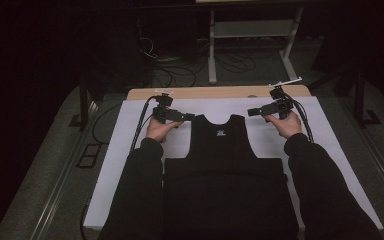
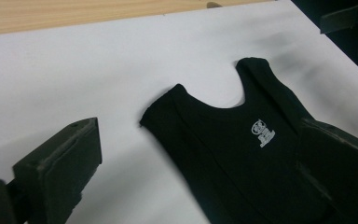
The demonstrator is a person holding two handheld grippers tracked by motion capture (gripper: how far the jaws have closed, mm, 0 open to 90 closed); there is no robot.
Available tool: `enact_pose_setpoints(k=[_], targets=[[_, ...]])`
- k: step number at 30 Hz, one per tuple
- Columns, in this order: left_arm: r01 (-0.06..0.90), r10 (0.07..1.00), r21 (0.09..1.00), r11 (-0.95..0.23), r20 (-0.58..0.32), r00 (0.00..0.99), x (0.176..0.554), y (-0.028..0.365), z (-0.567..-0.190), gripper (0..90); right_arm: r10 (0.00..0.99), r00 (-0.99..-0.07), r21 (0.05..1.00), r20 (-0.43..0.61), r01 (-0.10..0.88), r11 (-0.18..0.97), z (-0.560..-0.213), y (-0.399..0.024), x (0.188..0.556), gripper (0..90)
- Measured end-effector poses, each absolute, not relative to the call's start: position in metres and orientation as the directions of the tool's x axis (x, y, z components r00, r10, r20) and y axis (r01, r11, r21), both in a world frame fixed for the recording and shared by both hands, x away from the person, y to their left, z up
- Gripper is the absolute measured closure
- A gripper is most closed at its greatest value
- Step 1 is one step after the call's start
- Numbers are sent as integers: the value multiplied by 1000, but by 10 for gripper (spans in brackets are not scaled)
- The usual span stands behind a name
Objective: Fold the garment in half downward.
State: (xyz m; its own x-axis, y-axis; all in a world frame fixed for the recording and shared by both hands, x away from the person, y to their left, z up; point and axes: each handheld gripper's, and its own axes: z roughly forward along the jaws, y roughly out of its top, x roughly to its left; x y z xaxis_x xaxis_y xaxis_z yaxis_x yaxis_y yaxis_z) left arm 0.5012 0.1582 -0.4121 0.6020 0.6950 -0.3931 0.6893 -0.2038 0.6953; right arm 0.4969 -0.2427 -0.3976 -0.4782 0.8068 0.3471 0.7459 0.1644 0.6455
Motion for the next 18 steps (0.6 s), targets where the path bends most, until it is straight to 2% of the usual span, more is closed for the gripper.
enact_pose_setpoints(k=[8,18], targets=[[699,721,696,-165,-399,567,503,155,-414,121,798,-469,627,380,764,151,-413,-231,503,58],[726,741,667,-166,-401,538,508,151,-428,166,807,-448,604,384,783,147,-426,-222,506,170]])
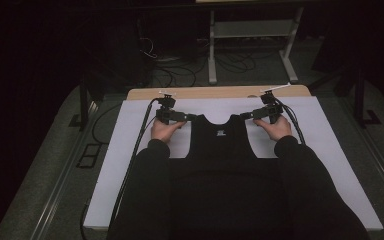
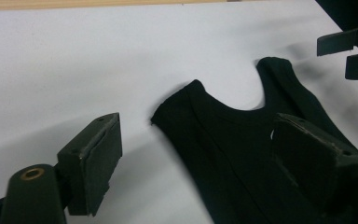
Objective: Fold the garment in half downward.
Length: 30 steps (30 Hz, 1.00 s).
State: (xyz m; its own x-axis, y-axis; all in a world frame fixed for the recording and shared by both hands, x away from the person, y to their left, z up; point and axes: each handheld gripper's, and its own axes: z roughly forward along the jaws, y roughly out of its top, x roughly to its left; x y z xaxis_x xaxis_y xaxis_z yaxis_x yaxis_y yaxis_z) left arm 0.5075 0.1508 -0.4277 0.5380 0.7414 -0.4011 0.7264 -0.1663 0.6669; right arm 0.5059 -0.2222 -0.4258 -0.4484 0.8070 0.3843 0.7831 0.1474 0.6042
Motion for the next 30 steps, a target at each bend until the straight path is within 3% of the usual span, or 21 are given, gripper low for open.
enact_pose_setpoints(k=[8,20,24,30], targets=[[738,752,655,-163,-402,523,511,145,-435,249,826,-410,592,386,797,119,-435,-215,508,308],[763,806,626,-162,-362,469,510,133,-443,465,865,-377,592,330,797,121,-443,-201,507,486],[772,818,617,-154,-359,450,508,126,-446,548,878,-372,599,300,790,130,-444,-198,507,573],[780,829,611,-135,-361,426,507,120,-448,716,892,-355,601,281,790,125,-448,-192,505,774]])
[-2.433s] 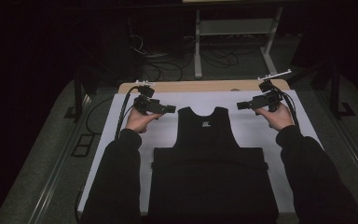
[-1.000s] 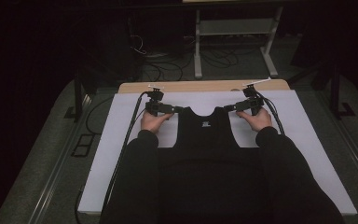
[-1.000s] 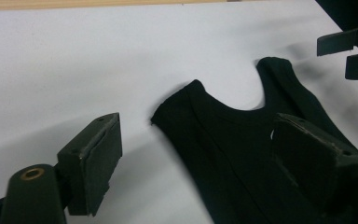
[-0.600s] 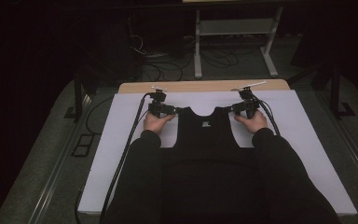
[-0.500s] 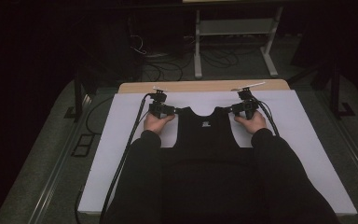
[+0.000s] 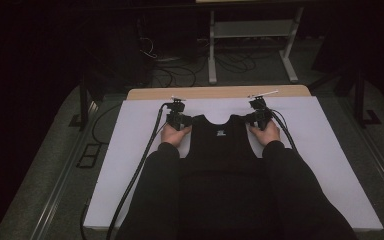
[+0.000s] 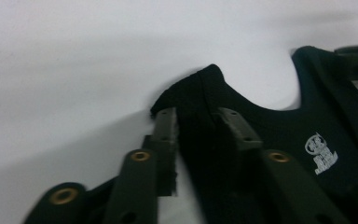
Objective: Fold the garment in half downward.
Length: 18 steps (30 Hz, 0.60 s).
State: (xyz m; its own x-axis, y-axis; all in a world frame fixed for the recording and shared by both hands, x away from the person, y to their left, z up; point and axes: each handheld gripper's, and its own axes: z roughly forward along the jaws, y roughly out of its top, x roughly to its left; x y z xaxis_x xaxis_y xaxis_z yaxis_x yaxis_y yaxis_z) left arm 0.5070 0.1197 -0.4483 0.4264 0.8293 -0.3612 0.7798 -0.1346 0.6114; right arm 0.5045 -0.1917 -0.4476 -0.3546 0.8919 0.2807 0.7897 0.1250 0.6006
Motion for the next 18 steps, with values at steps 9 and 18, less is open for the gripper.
enact_pose_setpoints(k=[9,18], targets=[[789,824,602,-121,-382,418,506,119,-449,862,877,-365,598,314,793,116,-446,-192,503,858],[770,813,632,-90,-400,423,501,118,-434,870,862,-394,629,318,768,119,-432,-193,498,865]])
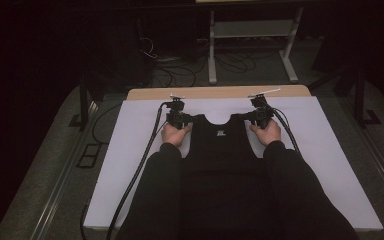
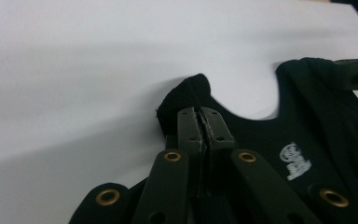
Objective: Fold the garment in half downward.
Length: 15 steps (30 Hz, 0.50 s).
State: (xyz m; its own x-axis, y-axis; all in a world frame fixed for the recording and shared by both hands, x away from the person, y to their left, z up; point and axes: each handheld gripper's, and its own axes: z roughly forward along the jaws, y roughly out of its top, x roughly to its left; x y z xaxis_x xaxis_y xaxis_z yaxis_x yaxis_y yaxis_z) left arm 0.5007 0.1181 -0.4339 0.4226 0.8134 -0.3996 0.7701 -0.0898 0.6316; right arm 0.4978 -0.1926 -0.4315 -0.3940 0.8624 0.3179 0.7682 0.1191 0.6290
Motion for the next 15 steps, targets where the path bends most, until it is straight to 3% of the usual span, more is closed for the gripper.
enact_pose_setpoints(k=[15], targets=[[703,779,709,-51,-413,473,478,115,-406,871,816,-471,702,336,703,117,-411,-195,469,864]])
